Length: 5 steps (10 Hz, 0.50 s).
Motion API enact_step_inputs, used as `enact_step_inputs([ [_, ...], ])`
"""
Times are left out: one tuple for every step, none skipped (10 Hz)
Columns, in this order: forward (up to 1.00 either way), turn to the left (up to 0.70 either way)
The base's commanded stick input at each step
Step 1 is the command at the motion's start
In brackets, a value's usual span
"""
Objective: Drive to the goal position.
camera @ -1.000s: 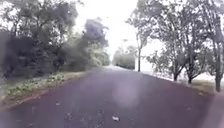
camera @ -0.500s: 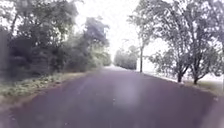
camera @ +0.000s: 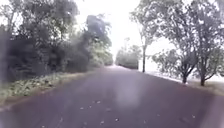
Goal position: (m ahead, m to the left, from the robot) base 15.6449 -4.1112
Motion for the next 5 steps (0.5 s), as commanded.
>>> enact_step_inputs([
  [0.0, 0.0],
  [0.0, 0.0],
  [0.0, 0.0],
  [0.0, 0.0],
  [0.0, 0.0],
])
